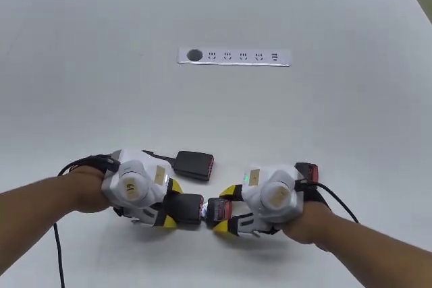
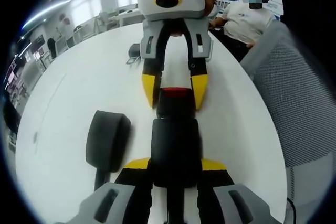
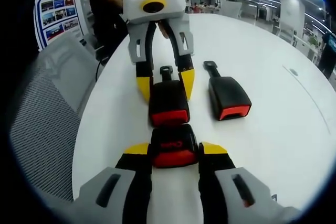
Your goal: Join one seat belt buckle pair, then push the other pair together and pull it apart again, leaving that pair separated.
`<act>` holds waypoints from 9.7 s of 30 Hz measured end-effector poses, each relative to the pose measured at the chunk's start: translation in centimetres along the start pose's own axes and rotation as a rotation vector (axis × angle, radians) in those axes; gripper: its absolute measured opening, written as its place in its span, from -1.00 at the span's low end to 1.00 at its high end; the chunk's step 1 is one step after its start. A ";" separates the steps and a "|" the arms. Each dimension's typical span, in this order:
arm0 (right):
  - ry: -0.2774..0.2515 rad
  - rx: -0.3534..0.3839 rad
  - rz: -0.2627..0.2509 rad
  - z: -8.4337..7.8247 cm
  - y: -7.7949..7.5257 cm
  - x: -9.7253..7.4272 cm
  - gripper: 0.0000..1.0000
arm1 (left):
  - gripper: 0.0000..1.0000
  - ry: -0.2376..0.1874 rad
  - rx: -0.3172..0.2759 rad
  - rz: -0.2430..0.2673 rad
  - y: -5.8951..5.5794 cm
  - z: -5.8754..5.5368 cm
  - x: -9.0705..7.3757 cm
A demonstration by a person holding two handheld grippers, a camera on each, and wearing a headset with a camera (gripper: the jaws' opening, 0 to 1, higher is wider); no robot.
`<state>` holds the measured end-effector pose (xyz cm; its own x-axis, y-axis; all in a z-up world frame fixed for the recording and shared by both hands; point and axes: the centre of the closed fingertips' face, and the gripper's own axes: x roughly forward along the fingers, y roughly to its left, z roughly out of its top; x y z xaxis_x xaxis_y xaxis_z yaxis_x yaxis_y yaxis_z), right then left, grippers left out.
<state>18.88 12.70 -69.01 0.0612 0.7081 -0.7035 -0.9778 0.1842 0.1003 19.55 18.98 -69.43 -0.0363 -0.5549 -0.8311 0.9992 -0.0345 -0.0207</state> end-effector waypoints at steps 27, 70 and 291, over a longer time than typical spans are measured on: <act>-0.110 0.000 -0.026 0.0 0.1 -0.2 -0.36 | -0.35 -0.089 -0.008 -0.032 -0.2 -0.2 -0.2; -0.172 0.088 -0.073 1.6 0.5 -1.8 0.00 | 0.03 -0.011 0.013 0.037 -0.1 -0.2 -0.7; 0.047 -0.056 -0.001 1.1 -9.1 0.2 -0.32 | -0.34 0.058 -0.027 0.007 8.8 1.0 0.4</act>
<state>28.00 11.93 -69.24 0.0537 0.6751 -0.7358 -0.9875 0.1451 0.0610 28.31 17.66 -69.39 -0.0294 -0.5063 -0.8619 0.9995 -0.0079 -0.0295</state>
